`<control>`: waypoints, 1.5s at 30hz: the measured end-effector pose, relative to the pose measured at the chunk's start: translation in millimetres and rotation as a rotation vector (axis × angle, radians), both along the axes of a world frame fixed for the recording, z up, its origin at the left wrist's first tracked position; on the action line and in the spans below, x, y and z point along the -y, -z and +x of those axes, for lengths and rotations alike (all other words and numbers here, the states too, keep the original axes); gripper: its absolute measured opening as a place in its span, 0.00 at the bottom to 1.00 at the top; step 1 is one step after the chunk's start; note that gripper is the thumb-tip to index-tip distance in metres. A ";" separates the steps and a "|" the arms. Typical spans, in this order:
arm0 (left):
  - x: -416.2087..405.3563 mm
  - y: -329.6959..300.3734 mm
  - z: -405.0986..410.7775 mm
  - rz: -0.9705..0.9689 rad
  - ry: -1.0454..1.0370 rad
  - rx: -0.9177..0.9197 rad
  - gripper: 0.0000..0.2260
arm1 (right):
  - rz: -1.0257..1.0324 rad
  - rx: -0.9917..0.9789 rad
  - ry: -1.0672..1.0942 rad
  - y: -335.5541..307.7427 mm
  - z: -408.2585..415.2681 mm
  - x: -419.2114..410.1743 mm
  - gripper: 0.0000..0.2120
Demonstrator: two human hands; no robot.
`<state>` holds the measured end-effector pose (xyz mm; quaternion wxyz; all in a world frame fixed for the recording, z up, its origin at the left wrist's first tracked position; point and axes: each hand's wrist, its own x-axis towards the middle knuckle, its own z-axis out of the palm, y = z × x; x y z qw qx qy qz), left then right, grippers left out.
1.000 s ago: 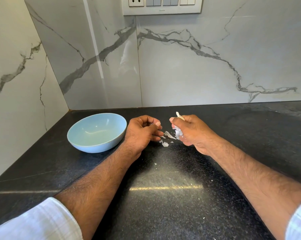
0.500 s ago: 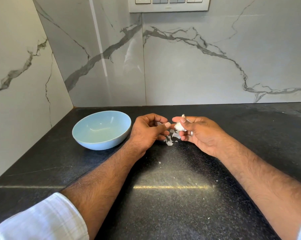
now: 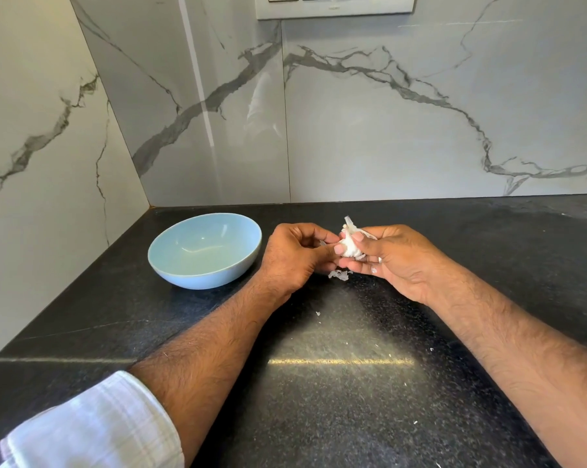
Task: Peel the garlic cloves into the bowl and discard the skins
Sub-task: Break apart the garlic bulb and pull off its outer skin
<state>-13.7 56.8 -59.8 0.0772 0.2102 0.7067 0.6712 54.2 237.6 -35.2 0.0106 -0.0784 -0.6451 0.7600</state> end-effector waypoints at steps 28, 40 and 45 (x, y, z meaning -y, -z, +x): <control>5.1 -9.9 2.2 0.114 0.008 0.045 0.07 | 0.129 -0.134 0.042 -1.0 3.7 -7.5 0.14; 4.4 -7.9 5.1 0.109 0.109 0.049 0.14 | -0.047 -0.132 0.088 -3.6 3.1 -6.8 0.13; 3.0 -6.9 5.8 0.082 0.086 0.037 0.12 | 0.039 -0.130 0.163 -6.0 1.6 -6.5 0.10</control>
